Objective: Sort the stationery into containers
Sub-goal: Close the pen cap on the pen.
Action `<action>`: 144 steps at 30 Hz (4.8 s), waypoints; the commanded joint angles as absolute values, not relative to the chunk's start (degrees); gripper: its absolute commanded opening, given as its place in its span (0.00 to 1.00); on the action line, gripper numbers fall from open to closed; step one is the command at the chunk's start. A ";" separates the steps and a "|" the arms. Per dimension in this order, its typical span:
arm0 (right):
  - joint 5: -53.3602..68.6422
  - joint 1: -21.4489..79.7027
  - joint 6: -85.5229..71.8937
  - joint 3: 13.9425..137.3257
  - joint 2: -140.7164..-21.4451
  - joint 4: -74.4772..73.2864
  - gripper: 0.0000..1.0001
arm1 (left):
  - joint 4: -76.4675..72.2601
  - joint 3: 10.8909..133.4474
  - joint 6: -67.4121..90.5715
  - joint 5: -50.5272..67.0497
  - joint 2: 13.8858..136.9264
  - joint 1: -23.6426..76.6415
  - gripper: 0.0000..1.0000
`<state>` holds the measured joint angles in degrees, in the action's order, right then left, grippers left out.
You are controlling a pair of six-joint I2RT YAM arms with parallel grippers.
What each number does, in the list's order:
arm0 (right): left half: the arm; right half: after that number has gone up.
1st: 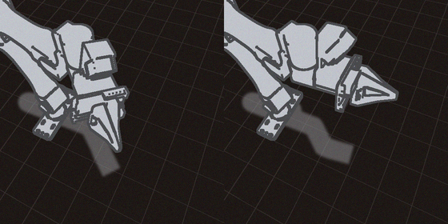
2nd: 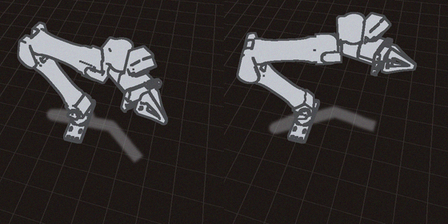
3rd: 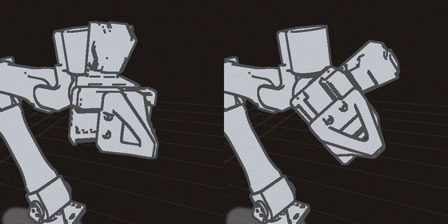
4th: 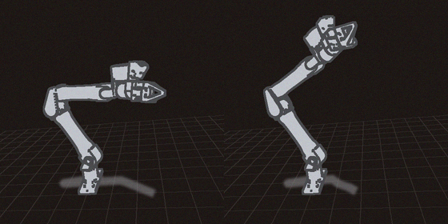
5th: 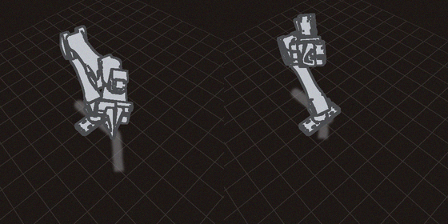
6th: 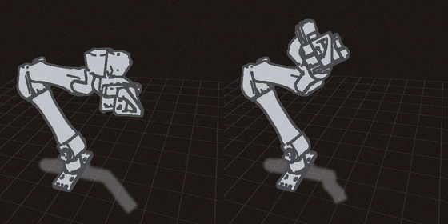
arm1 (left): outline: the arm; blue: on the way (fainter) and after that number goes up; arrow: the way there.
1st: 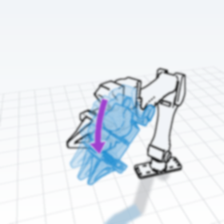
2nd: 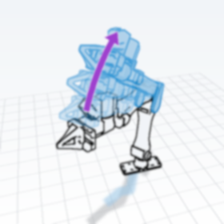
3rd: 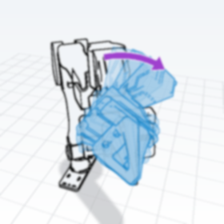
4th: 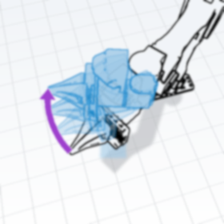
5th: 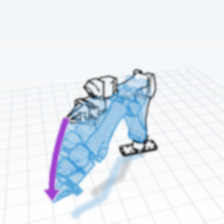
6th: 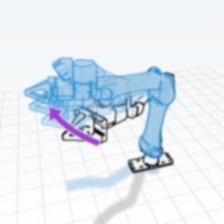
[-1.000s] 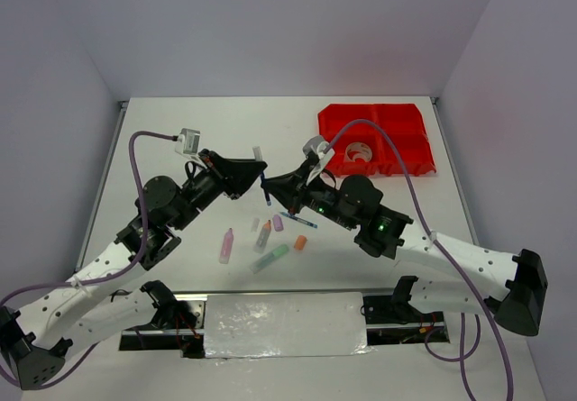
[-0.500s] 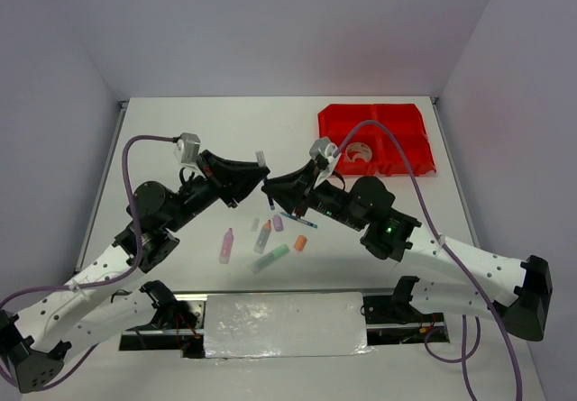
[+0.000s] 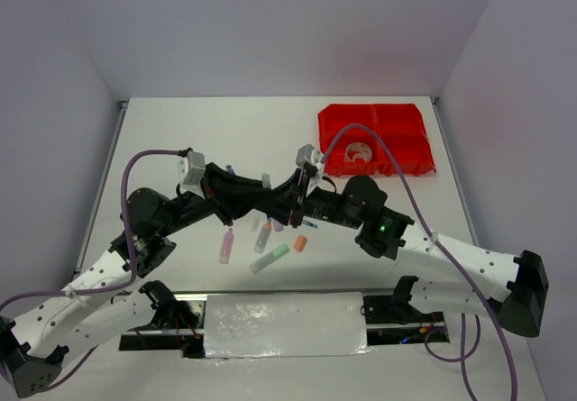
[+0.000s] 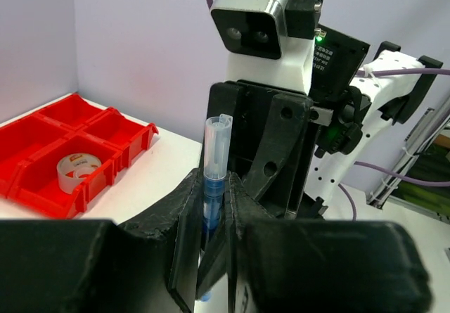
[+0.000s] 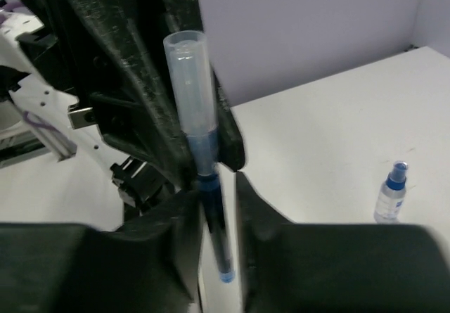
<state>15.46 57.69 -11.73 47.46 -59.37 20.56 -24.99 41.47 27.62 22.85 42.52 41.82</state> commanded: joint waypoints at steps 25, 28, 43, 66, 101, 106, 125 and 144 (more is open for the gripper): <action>17.93 57.48 -13.62 48.96 -60.64 21.97 0.00 | -22.67 47.81 22.67 22.76 42.01 42.10 0.60; 18.63 57.57 -13.27 49.13 -61.08 21.53 0.00 | -23.55 48.60 23.03 23.03 41.92 42.10 0.60; 22.24 57.57 -11.25 48.25 -59.68 22.41 0.00 | -24.26 51.42 26.45 24.60 45.26 42.10 0.41; 17.32 57.13 -8.35 57.74 -61.26 18.81 0.00 | -18.72 49.13 29.18 21.37 45.62 42.10 0.00; 25.56 52.29 -10.81 85.22 -70.23 20.73 0.00 | -11.97 35.58 30.59 3.88 45.18 47.81 0.00; 30.32 52.65 -8.09 73.32 -66.98 16.35 0.00 | -0.01 48.41 26.81 -1.41 46.49 47.90 0.00; 33.12 52.74 -10.90 58.62 -62.93 12.05 0.00 | -1.21 62.05 26.37 6.65 45.45 47.90 0.91; 53.96 51.24 -11.69 63.01 -63.81 7.83 0.00 | -8.17 59.59 23.64 24.70 44.12 47.90 0.59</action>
